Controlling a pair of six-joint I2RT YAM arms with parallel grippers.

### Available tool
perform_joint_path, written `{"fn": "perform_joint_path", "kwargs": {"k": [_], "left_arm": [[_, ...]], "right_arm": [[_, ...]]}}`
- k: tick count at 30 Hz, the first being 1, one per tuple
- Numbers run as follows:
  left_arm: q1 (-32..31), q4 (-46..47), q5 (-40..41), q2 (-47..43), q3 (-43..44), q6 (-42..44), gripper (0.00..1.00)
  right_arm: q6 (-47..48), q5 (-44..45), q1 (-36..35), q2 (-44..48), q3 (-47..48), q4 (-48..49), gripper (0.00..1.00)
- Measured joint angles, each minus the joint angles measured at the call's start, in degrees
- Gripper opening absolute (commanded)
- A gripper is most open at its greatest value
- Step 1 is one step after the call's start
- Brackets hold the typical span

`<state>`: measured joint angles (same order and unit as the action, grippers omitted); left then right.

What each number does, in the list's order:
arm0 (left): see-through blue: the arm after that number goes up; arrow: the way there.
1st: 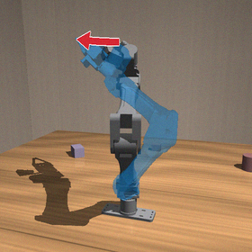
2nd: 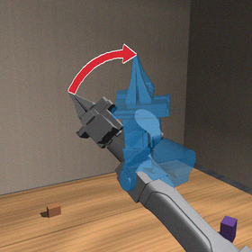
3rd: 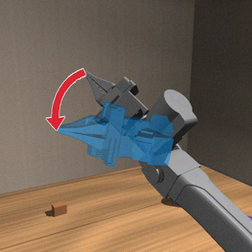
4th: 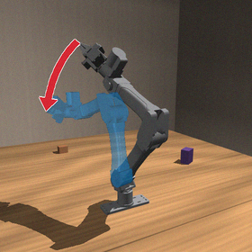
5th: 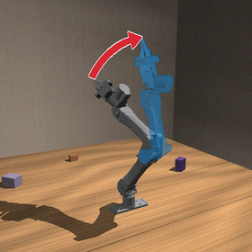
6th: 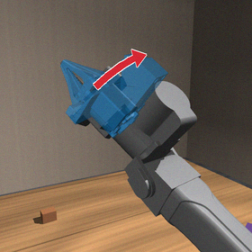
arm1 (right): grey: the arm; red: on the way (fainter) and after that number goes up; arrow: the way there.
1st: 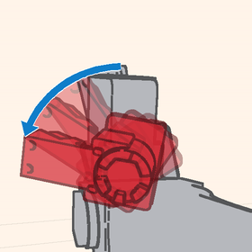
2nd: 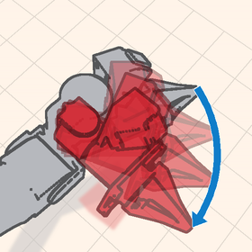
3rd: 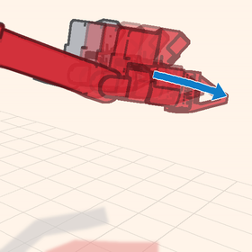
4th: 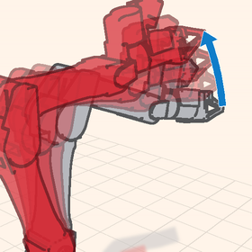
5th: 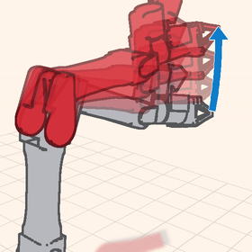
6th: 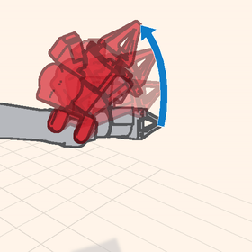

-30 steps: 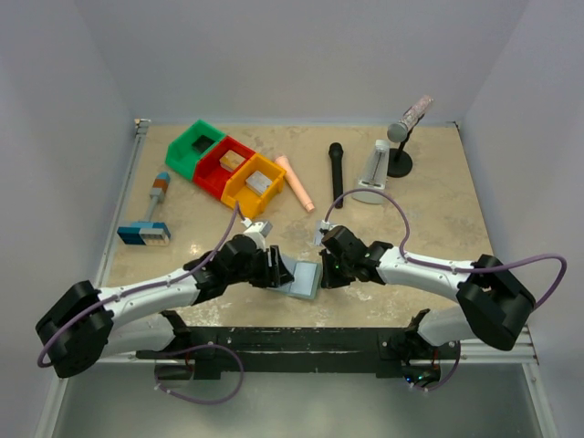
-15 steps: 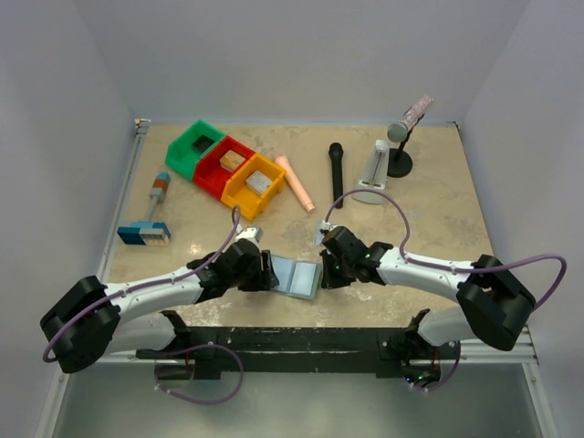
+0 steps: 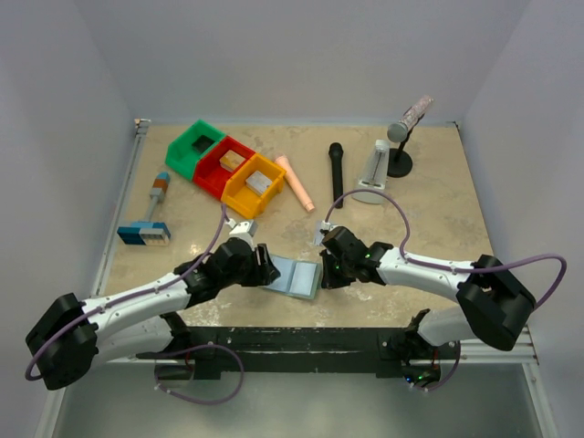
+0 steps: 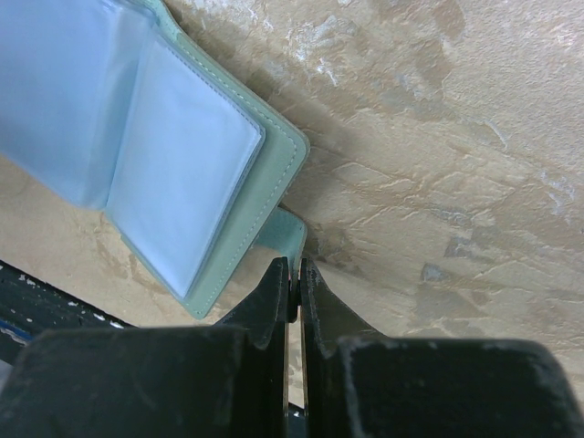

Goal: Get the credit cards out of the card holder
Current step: Remove the credit card from the card holder.

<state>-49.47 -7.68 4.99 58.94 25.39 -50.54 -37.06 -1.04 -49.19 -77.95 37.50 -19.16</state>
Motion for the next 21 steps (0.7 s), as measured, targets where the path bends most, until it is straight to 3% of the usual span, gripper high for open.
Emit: {"fn": "perform_joint_path", "kwargs": {"k": [21], "left_arm": [[0.0,3.8,-3.7,9.3,0.0,0.2,0.59]], "right_arm": [[0.2,0.0,0.0,0.0,0.0,0.0,0.0]]}}
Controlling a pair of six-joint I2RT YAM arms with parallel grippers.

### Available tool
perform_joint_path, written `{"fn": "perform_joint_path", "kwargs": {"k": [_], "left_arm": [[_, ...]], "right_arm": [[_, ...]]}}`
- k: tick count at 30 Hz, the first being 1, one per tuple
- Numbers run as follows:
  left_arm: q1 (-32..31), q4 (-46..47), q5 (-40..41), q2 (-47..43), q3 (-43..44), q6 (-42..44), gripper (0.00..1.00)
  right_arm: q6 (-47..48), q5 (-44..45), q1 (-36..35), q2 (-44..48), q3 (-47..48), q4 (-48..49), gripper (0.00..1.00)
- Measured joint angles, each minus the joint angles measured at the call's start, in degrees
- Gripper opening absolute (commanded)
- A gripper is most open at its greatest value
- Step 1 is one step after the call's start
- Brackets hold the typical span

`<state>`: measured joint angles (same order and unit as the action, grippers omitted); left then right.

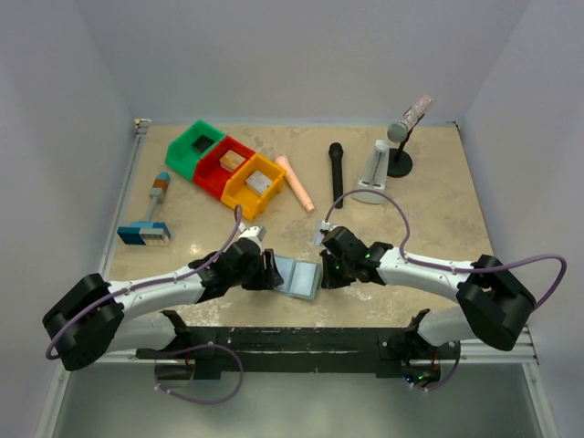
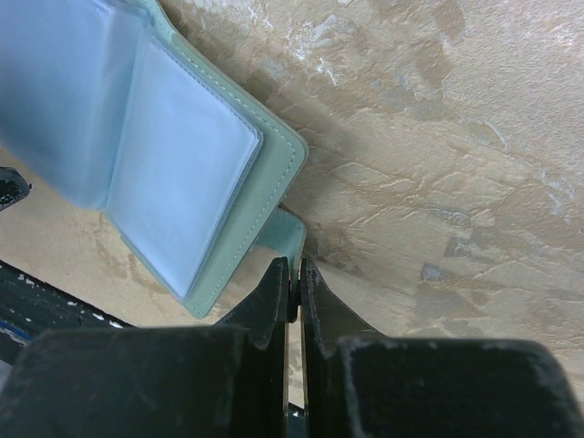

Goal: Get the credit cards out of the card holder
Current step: Remove the credit card from the card holder.

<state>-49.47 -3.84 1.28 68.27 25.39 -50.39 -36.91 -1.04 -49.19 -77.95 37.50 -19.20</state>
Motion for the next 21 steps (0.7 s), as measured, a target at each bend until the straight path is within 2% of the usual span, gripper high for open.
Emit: {"fn": "perform_joint_path", "kwargs": {"k": [7,21], "left_arm": [[0.0,1.8,-1.0,1.0,0.0,0.0,0.59],[-0.1,10.3,-11.5,5.1,0.0,0.5,0.59]], "right_arm": [[0.0,-0.1,0.0,0.0,0.0,0.0,0.0],[0.0,-0.4,0.0,-0.1,0.0,0.2,0.0]]}}
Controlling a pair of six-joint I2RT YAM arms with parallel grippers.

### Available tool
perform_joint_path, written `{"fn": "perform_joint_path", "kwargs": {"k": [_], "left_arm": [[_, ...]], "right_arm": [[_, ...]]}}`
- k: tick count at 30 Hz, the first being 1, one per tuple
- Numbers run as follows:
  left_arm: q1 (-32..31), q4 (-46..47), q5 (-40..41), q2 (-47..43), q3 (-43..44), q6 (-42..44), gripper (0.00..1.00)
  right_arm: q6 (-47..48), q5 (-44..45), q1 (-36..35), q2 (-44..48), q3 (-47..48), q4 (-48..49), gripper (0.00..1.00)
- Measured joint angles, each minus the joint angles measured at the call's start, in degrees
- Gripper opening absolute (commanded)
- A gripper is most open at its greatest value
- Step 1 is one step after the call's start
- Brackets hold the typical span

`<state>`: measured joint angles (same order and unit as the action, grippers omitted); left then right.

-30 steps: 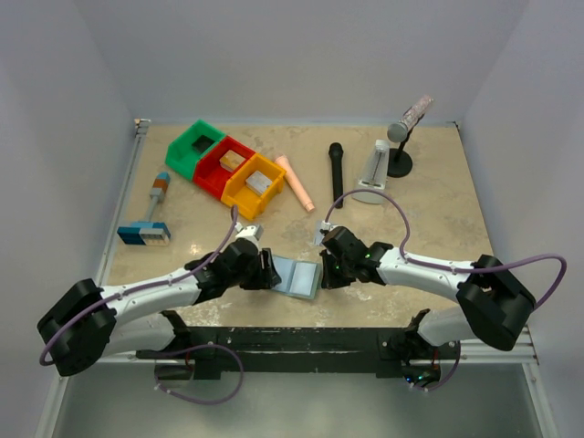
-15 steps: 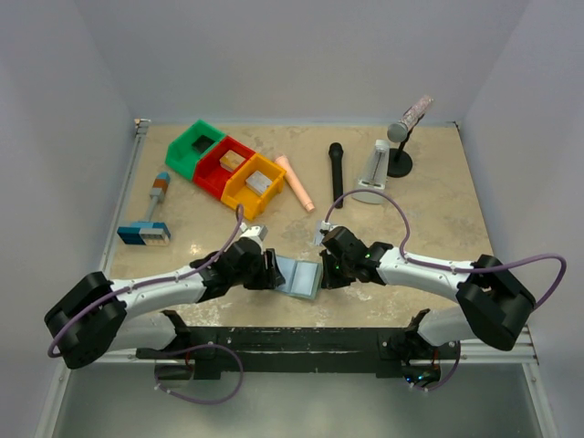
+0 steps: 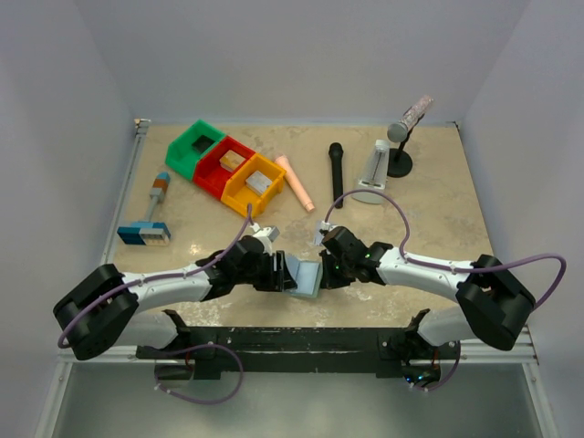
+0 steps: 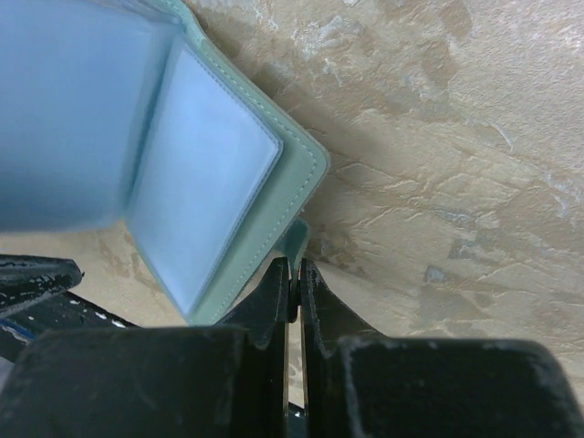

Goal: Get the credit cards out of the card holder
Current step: Remove the credit card from the card holder.

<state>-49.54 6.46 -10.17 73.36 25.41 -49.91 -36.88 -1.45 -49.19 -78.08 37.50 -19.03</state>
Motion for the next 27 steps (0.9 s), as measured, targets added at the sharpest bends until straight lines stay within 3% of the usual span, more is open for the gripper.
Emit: {"fn": "perform_joint_path", "kwargs": {"k": [16,27], "left_arm": [[-1.2,2.6,-3.9,0.6,1.9,0.8,0.59],[-3.7,3.0,-4.7,6.7,7.9,1.7,0.57]], "right_arm": [[0.0,-0.9,0.0,0.0,0.0,0.3,0.0],[-0.7,-0.4,0.0,1.5,-1.1,-0.5,0.31]]}}
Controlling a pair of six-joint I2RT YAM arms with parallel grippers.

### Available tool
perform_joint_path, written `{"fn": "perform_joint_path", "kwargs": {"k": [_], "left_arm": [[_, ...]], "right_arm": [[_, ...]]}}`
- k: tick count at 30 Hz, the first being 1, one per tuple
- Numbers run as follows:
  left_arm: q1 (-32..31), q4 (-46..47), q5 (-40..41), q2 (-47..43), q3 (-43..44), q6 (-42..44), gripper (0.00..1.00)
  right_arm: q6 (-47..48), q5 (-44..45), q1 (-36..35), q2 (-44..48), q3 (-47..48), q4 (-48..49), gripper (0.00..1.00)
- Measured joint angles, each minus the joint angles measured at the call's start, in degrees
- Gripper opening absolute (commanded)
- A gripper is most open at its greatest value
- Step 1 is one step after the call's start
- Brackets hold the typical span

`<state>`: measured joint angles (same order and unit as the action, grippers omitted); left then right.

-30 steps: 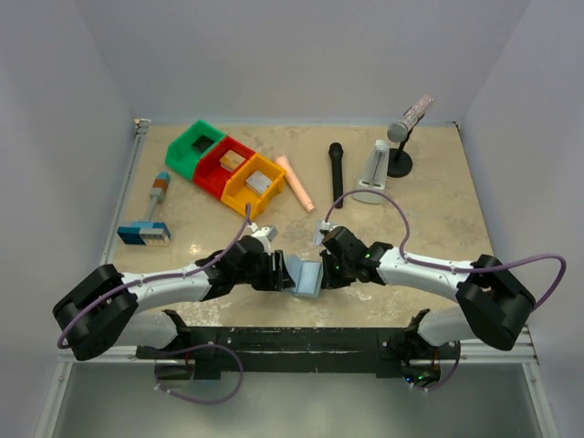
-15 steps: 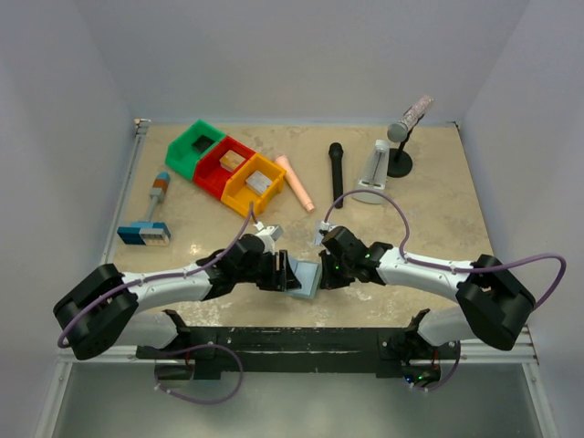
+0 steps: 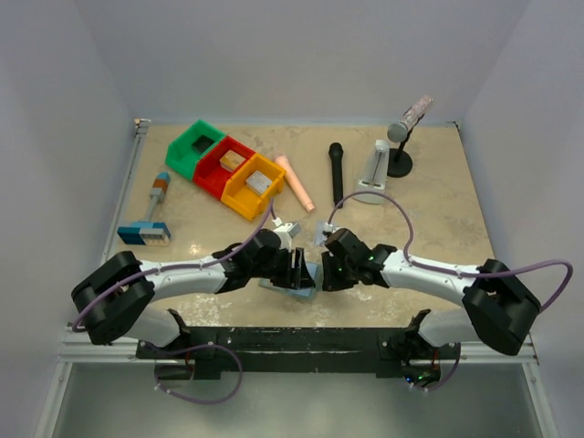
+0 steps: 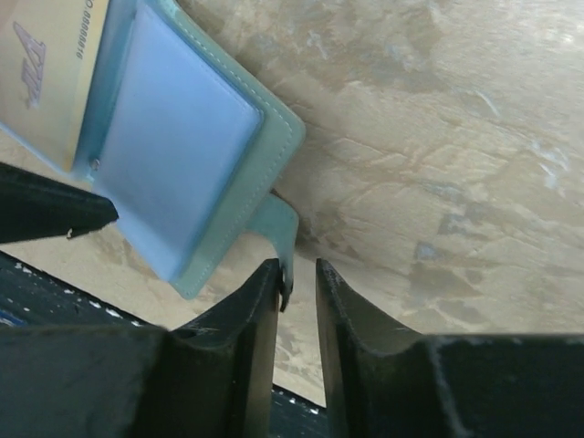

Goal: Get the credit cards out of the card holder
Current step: Remove the credit card from the card holder.

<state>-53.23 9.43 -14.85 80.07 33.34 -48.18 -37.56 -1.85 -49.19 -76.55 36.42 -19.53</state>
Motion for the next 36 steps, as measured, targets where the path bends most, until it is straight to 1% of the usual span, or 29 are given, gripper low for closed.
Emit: {"fn": "perform_joint_path", "kwargs": {"k": [4,6,8,12,13,15,17,20,22,25,27,30,33,36], "left_arm": [[-0.1,-1.5,0.9,-0.2,0.1,0.0,0.58],[-0.1,-2.8,2.4,-2.6,0.1,0.0,0.58],[0.0,-4.4,4.1,-7.0,0.1,0.3,0.59],[1.6,-5.7,7.0,-16.4,-0.3,0.7,0.58],[2.4,-5.9,7.7,-18.2,-0.8,0.7,0.58],[5.2,-6.2,9.0,-21.9,-2.7,0.0,0.56],[8.6,-6.7,9.7,-24.1,-5.2,-1.1,0.54],[11.8,-8.6,11.3,-25.5,-8.9,-2.6,0.53],[12.1,-10.7,12.0,-26.1,-10.8,-3.5,0.52],[12.1,-12.9,12.9,-27.4,-12.5,-4.4,0.51],[12.1,-13.6,13.2,-28.5,-13.0,-4.9,0.49],[12.1,-13.8,13.7,-30.1,-13.9,-5.4,0.49],[12.1,-13.6,13.8,-30.7,-14.9,-5.9,0.48],[12.1,-13.3,13.9,-30.7,-16.1,-6.3,0.48]], "right_arm": [[-0.5,2.9,0.0,6.1,-0.6,-4.4,0.4],[-0.7,4.2,0.0,10.5,-0.6,-6.6,0.42],[-0.6,5.2,0.0,15.3,-0.5,-9.1,0.42],[-0.1,4.7,-0.1,21.2,-0.1,-10.7,0.38],[0.1,3.8,-0.2,21.6,0.0,-10.2,0.36],[0.3,1.5,-0.3,21.8,0.2,-8.3,0.28],[0.4,-1.2,-0.3,19.8,1.1,-6.3,0.24],[0.5,-5.1,-0.3,13.6,4.0,-2.7,0.25],[0.3,-7.1,-0.3,8.2,6.0,0.7,0.29],[-0.5,-9.6,-0.3,0.8,7.9,4.9,0.37],[-1.1,-10.6,-0.3,-3.0,8.6,6.7,0.42],[-2.3,-11.9,-0.3,-8.5,10.4,8.7,0.47],[-2.9,-12.7,-0.3,-12.1,12.3,9.6,0.48],[-3.1,-13.0,-0.3,-14.8,14.3,10.2,0.48]]}}
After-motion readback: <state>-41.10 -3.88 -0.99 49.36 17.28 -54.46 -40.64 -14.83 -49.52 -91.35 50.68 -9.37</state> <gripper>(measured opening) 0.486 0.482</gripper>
